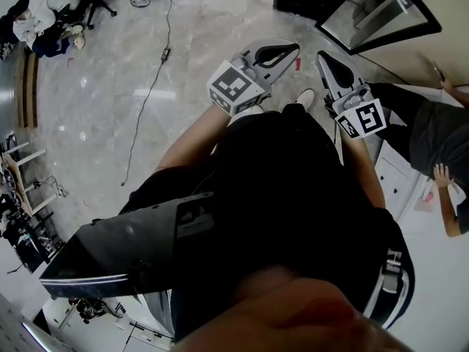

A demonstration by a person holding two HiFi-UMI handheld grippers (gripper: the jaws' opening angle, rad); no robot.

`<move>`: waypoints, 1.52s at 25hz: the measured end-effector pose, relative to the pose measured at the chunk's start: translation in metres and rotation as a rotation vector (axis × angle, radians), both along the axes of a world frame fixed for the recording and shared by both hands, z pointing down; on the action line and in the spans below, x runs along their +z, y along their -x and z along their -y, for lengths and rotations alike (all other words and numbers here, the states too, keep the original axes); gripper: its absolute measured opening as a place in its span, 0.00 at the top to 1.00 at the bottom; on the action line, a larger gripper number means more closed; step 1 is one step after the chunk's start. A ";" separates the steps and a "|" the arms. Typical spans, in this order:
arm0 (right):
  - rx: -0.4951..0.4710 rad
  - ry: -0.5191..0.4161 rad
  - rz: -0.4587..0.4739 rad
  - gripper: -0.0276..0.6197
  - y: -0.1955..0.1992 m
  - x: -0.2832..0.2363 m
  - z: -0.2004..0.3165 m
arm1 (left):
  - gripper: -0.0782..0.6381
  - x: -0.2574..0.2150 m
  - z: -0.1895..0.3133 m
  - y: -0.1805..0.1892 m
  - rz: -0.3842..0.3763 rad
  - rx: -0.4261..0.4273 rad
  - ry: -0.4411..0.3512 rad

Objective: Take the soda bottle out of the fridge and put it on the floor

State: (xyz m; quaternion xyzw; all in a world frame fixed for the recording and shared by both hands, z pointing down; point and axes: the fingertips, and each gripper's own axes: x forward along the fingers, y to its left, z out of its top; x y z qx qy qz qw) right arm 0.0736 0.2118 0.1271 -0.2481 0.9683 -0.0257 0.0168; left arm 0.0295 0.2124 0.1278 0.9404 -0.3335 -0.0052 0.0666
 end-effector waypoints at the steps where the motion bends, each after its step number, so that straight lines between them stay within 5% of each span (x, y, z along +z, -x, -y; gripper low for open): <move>1: -0.006 -0.002 0.001 0.94 -0.004 -0.001 0.007 | 0.90 -0.001 0.007 -0.004 0.001 -0.005 -0.002; 15: -0.107 -0.058 0.018 0.94 -0.080 -0.015 0.109 | 0.90 -0.010 0.110 -0.091 0.034 -0.092 -0.021; 23: -0.168 -0.025 0.044 0.94 -0.099 -0.007 0.144 | 0.90 -0.006 0.144 -0.110 -0.001 -0.169 0.022; 38: -0.084 0.058 0.021 0.94 -0.053 0.020 0.201 | 0.90 0.008 0.192 -0.062 -0.022 -0.104 0.038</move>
